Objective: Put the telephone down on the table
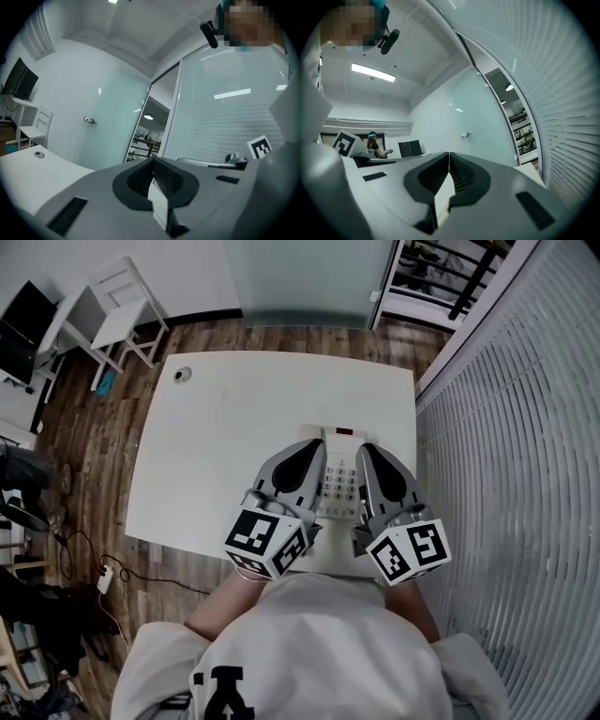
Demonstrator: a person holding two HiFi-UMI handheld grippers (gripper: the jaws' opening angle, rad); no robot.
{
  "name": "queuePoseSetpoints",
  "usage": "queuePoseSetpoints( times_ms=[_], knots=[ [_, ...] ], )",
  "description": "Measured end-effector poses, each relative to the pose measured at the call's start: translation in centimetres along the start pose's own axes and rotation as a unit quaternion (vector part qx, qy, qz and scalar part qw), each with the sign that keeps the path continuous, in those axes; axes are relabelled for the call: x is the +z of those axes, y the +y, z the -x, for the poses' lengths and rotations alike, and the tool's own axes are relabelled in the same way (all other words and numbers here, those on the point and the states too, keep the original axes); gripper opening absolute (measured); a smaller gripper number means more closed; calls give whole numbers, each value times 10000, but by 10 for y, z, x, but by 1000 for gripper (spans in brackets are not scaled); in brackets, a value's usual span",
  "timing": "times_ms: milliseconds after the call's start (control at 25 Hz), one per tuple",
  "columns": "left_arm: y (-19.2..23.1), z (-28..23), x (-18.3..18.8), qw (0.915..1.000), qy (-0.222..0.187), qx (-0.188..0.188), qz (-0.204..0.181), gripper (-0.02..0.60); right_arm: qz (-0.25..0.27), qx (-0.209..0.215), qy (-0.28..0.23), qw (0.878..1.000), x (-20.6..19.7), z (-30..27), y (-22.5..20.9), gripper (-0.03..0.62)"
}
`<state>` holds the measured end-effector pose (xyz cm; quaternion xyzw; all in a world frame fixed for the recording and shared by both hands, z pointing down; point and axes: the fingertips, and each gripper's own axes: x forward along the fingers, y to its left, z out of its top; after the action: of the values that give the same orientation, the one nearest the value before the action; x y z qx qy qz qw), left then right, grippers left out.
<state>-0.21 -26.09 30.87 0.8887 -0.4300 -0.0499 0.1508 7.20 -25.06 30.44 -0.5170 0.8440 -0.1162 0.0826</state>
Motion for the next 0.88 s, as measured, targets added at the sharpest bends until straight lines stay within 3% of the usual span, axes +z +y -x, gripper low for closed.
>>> queuePoseSetpoints(
  times_ms=[200, 720, 880],
  knots=[
    [-8, 3, 4, 9998, -114, -128, -106, 5, -76, 199, -65, 9998, -2, -3, 8, 29],
    [-18, 17, -8, 9983, 58, -553, -175, 5, 581, -313, -155, 9977, -14, 14, 23, 29],
    [-23, 24, -8, 9981, 64, -554, -252, 5, 607, -226, -261, 9976, -3, 21, 33, 29]
  ],
)
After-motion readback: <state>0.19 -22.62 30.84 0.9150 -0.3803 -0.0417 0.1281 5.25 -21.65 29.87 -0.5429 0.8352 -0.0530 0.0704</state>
